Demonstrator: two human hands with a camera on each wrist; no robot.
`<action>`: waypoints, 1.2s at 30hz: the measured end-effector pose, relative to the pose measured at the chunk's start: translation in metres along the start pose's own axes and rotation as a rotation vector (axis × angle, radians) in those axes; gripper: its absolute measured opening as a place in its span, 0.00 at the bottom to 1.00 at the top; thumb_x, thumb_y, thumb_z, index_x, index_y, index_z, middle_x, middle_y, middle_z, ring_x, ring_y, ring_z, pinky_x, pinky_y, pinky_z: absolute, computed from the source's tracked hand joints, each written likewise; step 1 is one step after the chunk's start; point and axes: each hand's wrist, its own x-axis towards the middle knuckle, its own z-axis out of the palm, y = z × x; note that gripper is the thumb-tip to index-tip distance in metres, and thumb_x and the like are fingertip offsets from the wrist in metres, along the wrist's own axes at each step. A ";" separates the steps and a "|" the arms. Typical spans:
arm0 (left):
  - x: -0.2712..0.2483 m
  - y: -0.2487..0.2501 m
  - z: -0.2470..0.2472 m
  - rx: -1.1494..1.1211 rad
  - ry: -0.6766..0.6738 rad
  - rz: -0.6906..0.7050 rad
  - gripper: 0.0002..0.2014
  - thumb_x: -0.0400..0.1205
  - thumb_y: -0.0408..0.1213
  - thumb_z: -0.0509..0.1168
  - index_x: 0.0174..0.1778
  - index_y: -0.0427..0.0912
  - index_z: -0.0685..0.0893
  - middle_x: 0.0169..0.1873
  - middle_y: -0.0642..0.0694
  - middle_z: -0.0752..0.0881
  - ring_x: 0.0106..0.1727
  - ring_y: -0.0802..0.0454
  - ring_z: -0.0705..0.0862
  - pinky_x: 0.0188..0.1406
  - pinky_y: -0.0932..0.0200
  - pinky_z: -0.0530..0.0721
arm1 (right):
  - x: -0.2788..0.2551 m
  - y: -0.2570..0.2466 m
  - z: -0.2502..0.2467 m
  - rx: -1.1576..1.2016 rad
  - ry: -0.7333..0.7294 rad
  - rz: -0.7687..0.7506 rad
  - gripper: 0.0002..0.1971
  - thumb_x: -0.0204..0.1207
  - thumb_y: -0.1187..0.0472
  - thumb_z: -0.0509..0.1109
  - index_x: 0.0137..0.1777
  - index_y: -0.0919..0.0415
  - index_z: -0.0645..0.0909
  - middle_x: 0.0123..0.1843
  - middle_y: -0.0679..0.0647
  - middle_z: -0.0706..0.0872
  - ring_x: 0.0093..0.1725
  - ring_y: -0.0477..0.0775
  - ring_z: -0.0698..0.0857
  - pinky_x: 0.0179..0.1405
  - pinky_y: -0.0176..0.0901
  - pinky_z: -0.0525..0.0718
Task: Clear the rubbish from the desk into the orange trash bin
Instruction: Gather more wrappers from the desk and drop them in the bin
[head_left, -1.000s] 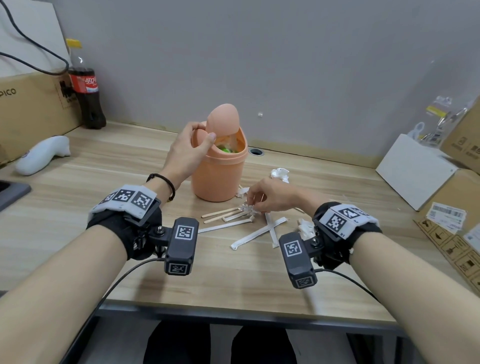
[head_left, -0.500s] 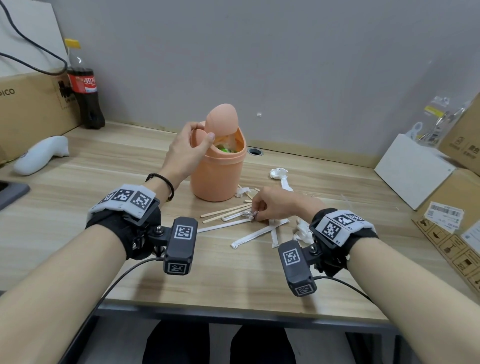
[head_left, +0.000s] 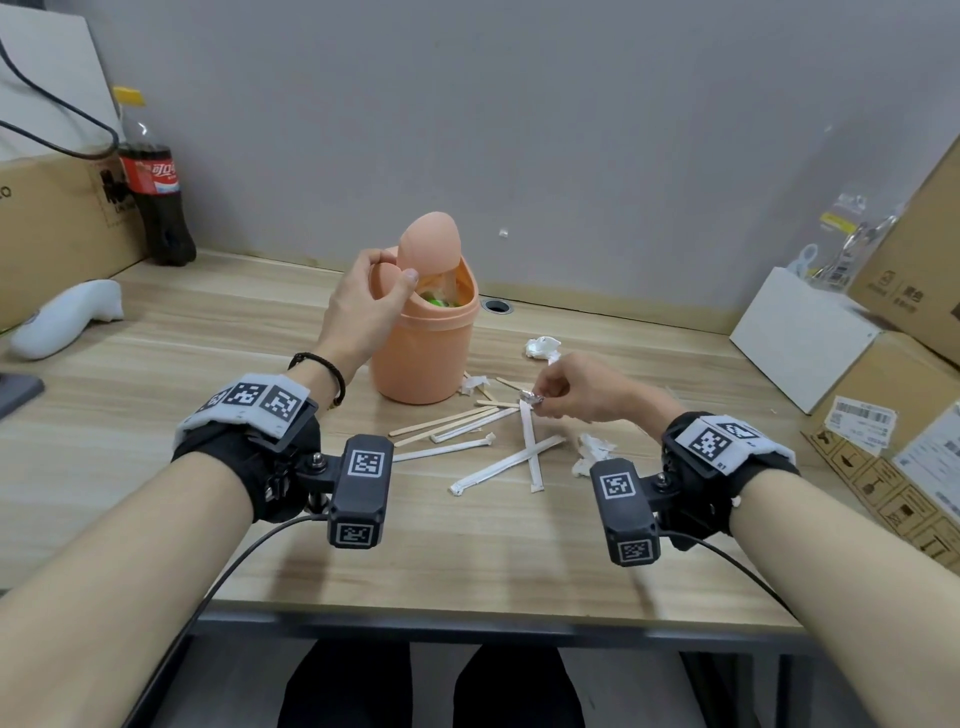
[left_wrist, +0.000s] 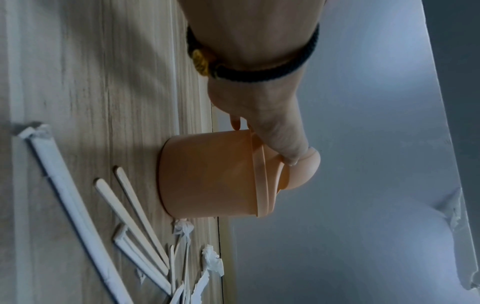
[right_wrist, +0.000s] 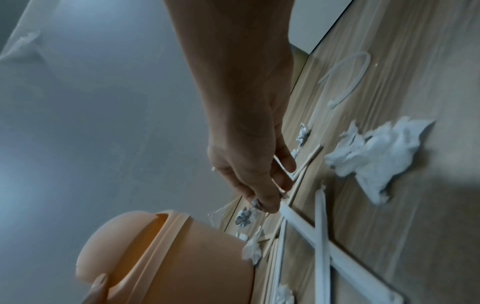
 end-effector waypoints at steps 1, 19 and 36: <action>-0.001 0.000 0.001 0.003 0.009 0.000 0.18 0.85 0.55 0.64 0.69 0.55 0.75 0.59 0.54 0.79 0.62 0.54 0.77 0.57 0.57 0.74 | -0.004 0.005 -0.001 -0.002 0.001 0.012 0.12 0.74 0.65 0.75 0.33 0.51 0.80 0.28 0.46 0.75 0.24 0.40 0.72 0.25 0.27 0.69; -0.022 0.010 0.014 0.032 0.040 0.002 0.22 0.84 0.56 0.64 0.71 0.53 0.75 0.61 0.53 0.78 0.62 0.53 0.76 0.58 0.55 0.74 | -0.059 0.021 -0.007 -0.100 -0.074 0.205 0.12 0.78 0.54 0.72 0.54 0.61 0.89 0.52 0.57 0.91 0.39 0.50 0.86 0.42 0.40 0.84; -0.022 0.009 0.015 0.049 0.052 0.008 0.23 0.84 0.57 0.64 0.72 0.53 0.74 0.60 0.54 0.77 0.62 0.54 0.75 0.58 0.56 0.74 | -0.054 0.031 0.010 -0.225 -0.076 0.192 0.19 0.68 0.54 0.81 0.60 0.49 0.84 0.57 0.48 0.84 0.51 0.49 0.80 0.47 0.40 0.75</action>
